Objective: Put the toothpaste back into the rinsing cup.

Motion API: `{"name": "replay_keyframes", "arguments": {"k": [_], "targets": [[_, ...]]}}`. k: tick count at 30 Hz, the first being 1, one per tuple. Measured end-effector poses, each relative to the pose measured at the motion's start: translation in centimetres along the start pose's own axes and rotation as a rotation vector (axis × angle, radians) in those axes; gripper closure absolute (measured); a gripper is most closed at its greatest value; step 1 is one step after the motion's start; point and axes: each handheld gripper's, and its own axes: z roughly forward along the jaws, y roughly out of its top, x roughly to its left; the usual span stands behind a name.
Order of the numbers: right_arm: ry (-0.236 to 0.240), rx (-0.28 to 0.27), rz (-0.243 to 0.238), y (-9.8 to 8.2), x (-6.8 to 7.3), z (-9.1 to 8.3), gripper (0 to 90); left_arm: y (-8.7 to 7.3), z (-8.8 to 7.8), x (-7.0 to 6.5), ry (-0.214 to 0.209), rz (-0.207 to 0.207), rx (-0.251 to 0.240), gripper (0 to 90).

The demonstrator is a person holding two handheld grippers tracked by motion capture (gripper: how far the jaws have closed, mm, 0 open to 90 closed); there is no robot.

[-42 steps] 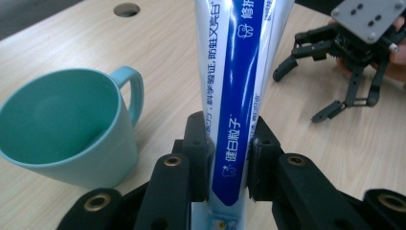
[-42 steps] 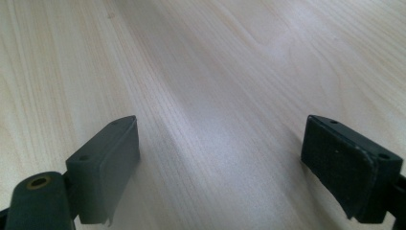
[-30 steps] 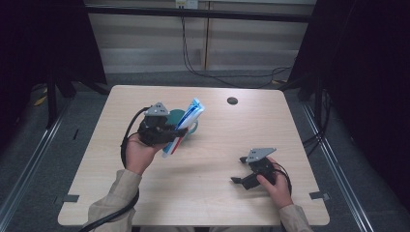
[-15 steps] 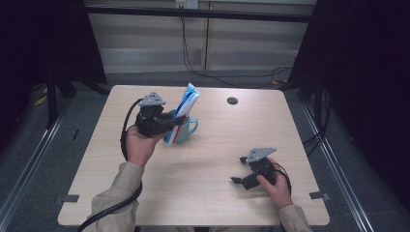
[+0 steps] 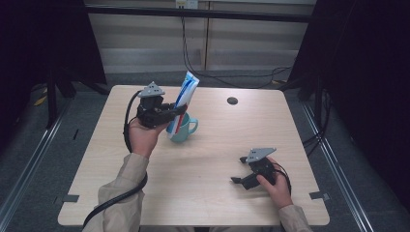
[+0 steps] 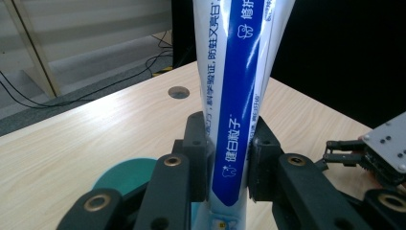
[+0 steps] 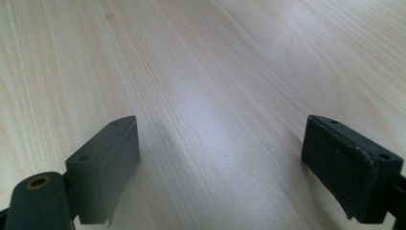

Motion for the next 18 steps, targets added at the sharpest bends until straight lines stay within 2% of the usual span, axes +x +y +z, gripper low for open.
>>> {"name": "replay_keyframes", "arguments": {"k": [8, 18], "targets": [[0.000, -0.001, -0.001, 0.0, 0.0, 0.0, 12.5, 0.0, 0.6, 0.6, 0.004, -0.015, -0.029, 74.5], [0.000, -0.001, -0.001, 0.0, 0.0, 0.0, 12.5, 0.1, 1.3, 1.4, 0.034, -0.037, -0.063, 74.4]]}}
